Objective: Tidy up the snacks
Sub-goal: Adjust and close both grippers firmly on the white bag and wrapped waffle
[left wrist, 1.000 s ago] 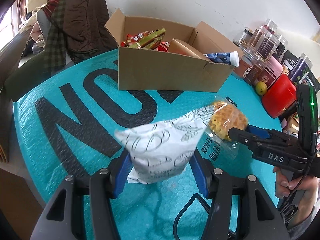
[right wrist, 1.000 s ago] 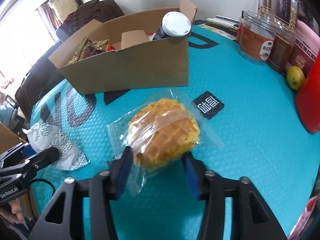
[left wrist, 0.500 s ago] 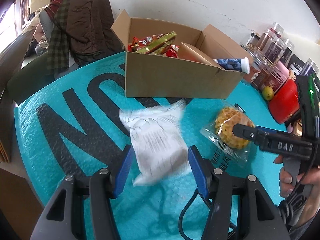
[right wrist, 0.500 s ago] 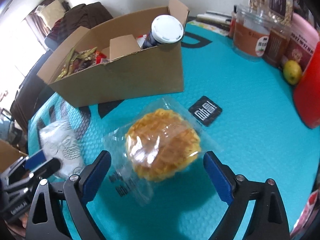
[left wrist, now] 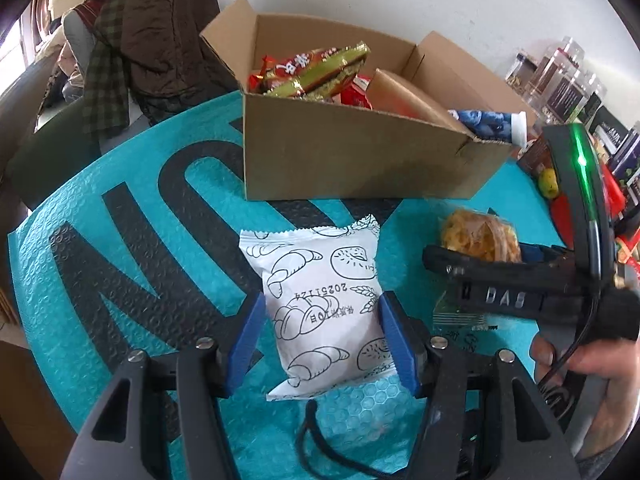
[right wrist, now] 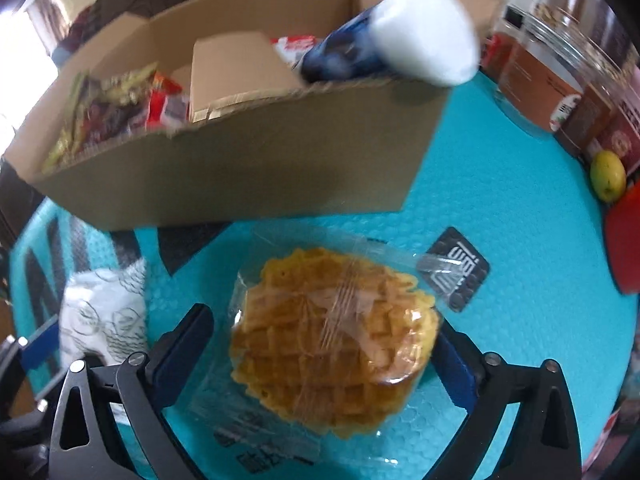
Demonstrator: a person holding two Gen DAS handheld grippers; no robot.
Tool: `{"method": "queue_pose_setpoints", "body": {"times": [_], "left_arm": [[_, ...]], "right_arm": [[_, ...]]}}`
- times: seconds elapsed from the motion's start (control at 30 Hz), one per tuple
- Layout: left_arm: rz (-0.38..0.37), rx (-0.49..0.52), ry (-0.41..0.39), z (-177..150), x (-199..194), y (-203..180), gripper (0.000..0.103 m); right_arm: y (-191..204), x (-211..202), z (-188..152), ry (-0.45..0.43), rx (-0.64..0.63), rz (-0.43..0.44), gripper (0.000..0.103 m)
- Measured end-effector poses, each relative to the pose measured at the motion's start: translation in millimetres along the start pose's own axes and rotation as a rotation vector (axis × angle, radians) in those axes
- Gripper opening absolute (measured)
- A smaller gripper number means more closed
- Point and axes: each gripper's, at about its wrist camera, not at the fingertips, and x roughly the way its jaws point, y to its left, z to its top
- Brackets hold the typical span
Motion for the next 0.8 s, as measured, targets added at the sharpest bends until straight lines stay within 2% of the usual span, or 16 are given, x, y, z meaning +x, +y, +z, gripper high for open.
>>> {"method": "queue_pose_setpoints", "body": {"times": [0.07,0.1,0.17,0.3,0.5,0.53,0.6,0.7,0.8], "left_arm": [[0.009,0.007,0.016,0.7,3.6,-1.2,0.065],[0.017,0.011,0.025,0.9,5.7,-2.0,0.070],[0.029,0.014,0.045,0.8,11.8,-3.5,0.075],[0.017,0.016,0.079,0.6,21.8,-6.0,0.077],[0.090,0.091,0.086,-0.1,29.2,-20.7,0.083],[0.099,0.098,0.079,-1.1,29.5,-22.9,0.083],[0.068,0.104,0.044,-5.8,26.7,-23.8,0.083],[0.076,0.141,0.020,-14.8,23.4,-25.3,0.070],[0.064,0.170,0.022,-24.2,18.4,-26.5,0.066]], "right_arm": [[3.4,-2.0,-7.6,-0.027,-0.036,-0.021,0.097],[3.6,-4.9,-12.7,-0.043,-0.051,-0.019,0.094],[2.6,-9.4,-20.0,-0.057,-0.066,-0.015,0.084],[-2.0,-17.0,-37.4,-0.051,-0.095,-0.003,0.082],[-5.3,-25.8,-63.2,-0.038,-0.145,0.013,0.082],[-7.6,-27.4,-68.2,-0.032,-0.139,0.023,0.082],[-9.7,-30.6,-77.0,-0.033,-0.137,0.023,0.082],[-16.0,-35.0,-81.8,-0.036,-0.138,0.030,0.082],[-19.4,-37.8,-87.6,-0.041,-0.133,0.048,0.082]]}}
